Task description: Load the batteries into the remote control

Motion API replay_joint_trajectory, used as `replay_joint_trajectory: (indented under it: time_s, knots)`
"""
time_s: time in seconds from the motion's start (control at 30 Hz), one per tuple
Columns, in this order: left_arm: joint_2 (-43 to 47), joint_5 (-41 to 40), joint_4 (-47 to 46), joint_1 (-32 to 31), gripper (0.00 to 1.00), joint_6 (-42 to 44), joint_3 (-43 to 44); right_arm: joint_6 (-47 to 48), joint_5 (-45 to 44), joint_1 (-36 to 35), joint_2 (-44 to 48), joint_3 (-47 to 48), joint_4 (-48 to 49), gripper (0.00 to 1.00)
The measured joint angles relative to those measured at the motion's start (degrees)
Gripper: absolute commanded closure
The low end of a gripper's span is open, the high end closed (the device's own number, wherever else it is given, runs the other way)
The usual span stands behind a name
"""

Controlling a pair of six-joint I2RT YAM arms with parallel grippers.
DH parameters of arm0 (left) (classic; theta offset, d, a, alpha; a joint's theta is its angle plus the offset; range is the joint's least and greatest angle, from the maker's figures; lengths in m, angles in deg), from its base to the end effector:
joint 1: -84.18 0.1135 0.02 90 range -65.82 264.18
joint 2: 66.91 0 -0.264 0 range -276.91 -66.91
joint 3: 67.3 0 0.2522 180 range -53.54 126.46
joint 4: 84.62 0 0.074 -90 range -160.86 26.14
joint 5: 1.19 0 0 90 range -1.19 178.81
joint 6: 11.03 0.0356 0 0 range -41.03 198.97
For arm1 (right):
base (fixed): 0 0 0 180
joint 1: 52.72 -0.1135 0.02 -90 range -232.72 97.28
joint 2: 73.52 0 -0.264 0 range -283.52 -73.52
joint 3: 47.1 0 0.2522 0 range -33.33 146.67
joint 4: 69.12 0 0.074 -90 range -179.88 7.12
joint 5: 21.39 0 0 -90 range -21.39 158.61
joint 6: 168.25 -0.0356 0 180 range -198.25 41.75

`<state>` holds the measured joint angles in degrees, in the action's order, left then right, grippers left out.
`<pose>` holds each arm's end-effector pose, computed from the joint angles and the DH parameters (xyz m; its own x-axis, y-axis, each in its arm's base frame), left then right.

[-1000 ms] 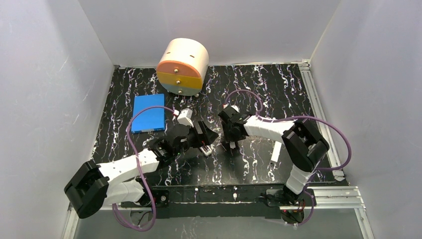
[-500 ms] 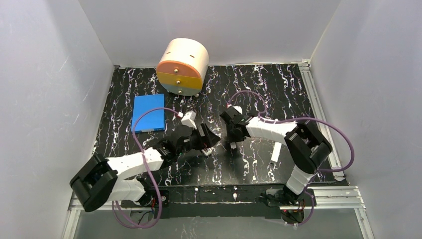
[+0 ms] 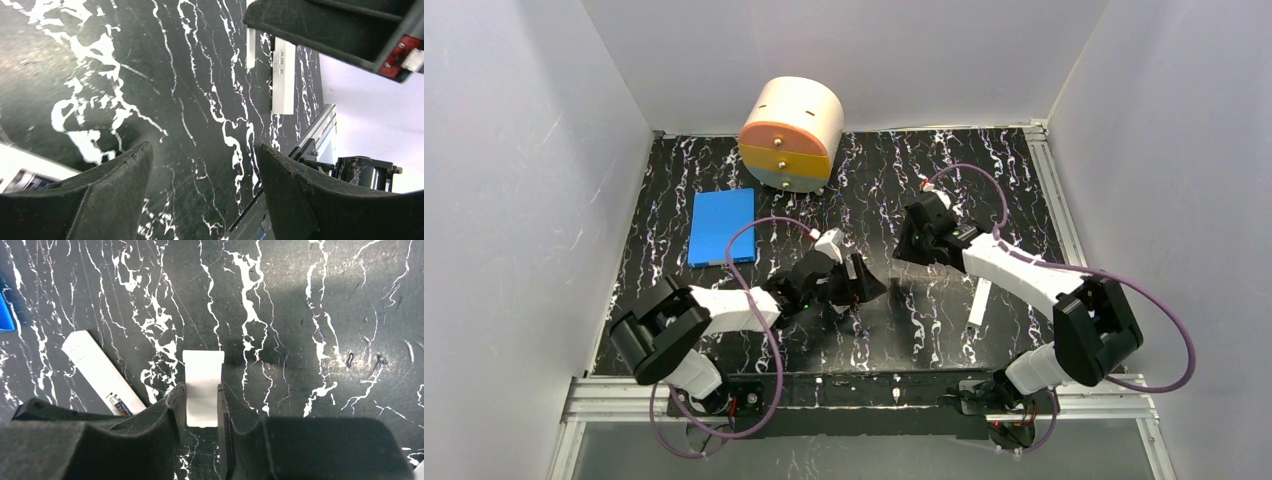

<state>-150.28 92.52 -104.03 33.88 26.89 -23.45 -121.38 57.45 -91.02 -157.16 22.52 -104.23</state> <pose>0.1815 -0.2222 0.1776 -0.7713 -0.3034 -0.5595 0.3225 0.5717 -0.7544 0.2450 0.1847 0.2324 -0.7809 0.2380 -0.5776 0.0345 0.9396 0.3405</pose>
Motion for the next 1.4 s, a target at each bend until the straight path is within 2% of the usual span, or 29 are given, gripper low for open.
replay_joint_trajectory:
  time_s: [0.23,0.3,0.53,0.7,0.97,1.03,1.13,1.2,1.3,1.4]
  knots:
    - [-6.8,1.2,-6.3,-0.6,0.26,-0.4,4.0,-4.3,4.6,1.1,2.9,-2.7,1.0,0.65]
    - [-7.3,1.2,-8.0,-0.6,0.29,-0.4,4.7,-5.4,5.9,1.2,3.7,-3.5,1.7,0.65]
    - [-10.2,1.5,-11.1,-0.7,0.61,-2.2,6.1,-9.2,9.5,2.0,5.4,-6.0,3.9,0.65]
    - [-11.7,1.4,-11.8,-0.8,0.70,-3.5,5.9,-10.6,11.6,2.3,6.1,-6.3,4.5,0.64]
    - [-11.7,1.5,-13.8,-0.8,0.75,-3.7,6.0,-11.8,13.3,2.3,7.5,-8.8,6.1,0.64]
    - [-11.7,1.5,-14.1,-0.8,0.81,-3.8,6.0,-12.2,13.5,2.3,7.5,-9.4,6.2,0.64]
    - [-11.7,1.7,-14.4,-0.8,1.00,-3.8,6.0,-12.2,13.8,2.3,7.5,-9.6,6.3,0.63]
    - [-11.7,1.7,-14.3,-0.8,1.00,-3.7,6.0,-12.3,14.0,2.3,7.6,-9.6,6.4,0.57]
    - [-11.9,2.4,-14.4,-0.8,1.00,-3.4,6.0,-12.3,14.4,2.4,7.8,-9.6,6.4,0.35]
    - [-11.9,4.2,-14.4,-0.8,1.00,-2.8,6.0,-10.7,15.1,2.6,8.2,-9.6,6.1,0.21]
